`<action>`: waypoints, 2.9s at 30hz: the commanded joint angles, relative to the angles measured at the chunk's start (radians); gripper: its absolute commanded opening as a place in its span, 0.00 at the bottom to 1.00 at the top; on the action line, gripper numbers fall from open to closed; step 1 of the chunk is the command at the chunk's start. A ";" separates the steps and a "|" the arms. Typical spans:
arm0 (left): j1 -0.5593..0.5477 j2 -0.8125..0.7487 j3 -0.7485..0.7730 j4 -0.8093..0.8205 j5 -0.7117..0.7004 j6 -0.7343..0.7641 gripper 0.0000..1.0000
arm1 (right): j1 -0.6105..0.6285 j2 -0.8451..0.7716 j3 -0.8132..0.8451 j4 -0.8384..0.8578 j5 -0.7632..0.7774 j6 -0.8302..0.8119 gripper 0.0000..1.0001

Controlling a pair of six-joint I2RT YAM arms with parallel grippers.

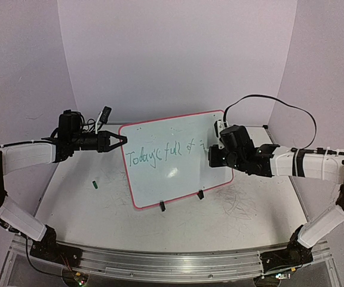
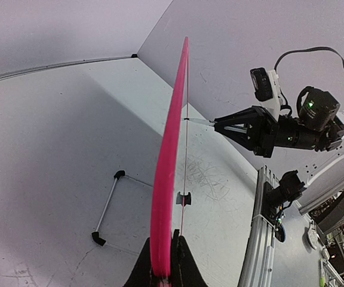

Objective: Write a sentence on the whiteboard

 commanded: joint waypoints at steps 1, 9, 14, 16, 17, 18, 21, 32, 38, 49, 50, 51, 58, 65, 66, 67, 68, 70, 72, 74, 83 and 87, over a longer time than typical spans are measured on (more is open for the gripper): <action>-0.018 0.013 0.016 -0.061 -0.079 0.102 0.00 | 0.007 -0.026 -0.015 -0.036 -0.010 0.016 0.00; -0.018 0.012 0.017 -0.061 -0.080 0.103 0.00 | 0.029 -0.025 -0.021 -0.051 -0.013 0.033 0.00; -0.018 0.016 0.019 -0.061 -0.076 0.102 0.00 | 0.044 -0.002 0.008 -0.038 -0.020 0.034 0.00; -0.018 0.015 0.018 -0.062 -0.078 0.102 0.00 | 0.047 0.007 0.023 -0.025 -0.024 0.035 0.00; -0.018 0.014 0.018 -0.061 -0.079 0.102 0.00 | 0.046 0.007 0.030 -0.014 -0.025 0.035 0.00; -0.019 0.013 0.017 -0.062 -0.081 0.102 0.00 | 0.046 0.004 0.032 -0.004 -0.027 0.035 0.00; -0.018 0.011 0.015 -0.061 -0.082 0.102 0.00 | 0.047 -0.020 0.031 0.016 -0.019 0.040 0.00; -0.019 0.013 0.016 -0.061 -0.081 0.102 0.00 | -0.002 -0.062 0.000 0.026 0.046 0.035 0.00; -0.018 0.011 0.014 -0.063 -0.082 0.103 0.00 | -0.007 -0.040 0.025 0.042 0.048 0.024 0.00; -0.020 0.013 0.015 -0.064 -0.081 0.104 0.00 | -0.010 -0.011 0.042 0.078 0.037 0.014 0.00; -0.020 0.012 0.015 -0.064 -0.081 0.105 0.00 | -0.011 -0.008 0.045 0.079 0.040 0.013 0.00; -0.020 0.013 0.016 -0.064 -0.081 0.105 0.00 | -0.011 -0.005 0.048 0.080 0.041 0.012 0.00; -0.020 0.012 0.016 -0.065 -0.081 0.106 0.00 | -0.013 0.007 0.053 0.083 0.058 0.009 0.00; -0.020 0.012 0.016 -0.066 -0.082 0.106 0.00 | -0.012 0.008 0.038 0.069 0.038 0.020 0.00; -0.020 0.012 0.016 -0.067 -0.083 0.107 0.00 | -0.012 0.004 0.032 0.066 0.036 0.021 0.00; -0.021 0.013 0.017 -0.068 -0.083 0.108 0.00 | -0.012 0.000 0.026 0.062 0.034 0.023 0.00; -0.020 0.014 0.018 -0.067 -0.083 0.108 0.00 | -0.012 -0.004 0.019 0.060 0.032 0.025 0.00; -0.020 0.016 0.018 -0.067 -0.082 0.108 0.00 | -0.012 -0.009 0.007 0.053 0.025 0.031 0.00; -0.020 0.018 0.018 -0.067 -0.081 0.108 0.00 | -0.013 -0.015 -0.004 0.052 0.019 0.037 0.00; -0.020 0.018 0.018 -0.067 -0.082 0.108 0.00 | -0.013 -0.019 -0.013 0.052 0.024 0.041 0.00; -0.020 0.016 0.018 -0.068 -0.083 0.109 0.00 | -0.013 -0.030 -0.024 0.052 0.064 0.048 0.00; -0.020 0.017 0.019 -0.069 -0.079 0.109 0.00 | -0.014 -0.023 -0.010 0.056 0.079 0.040 0.00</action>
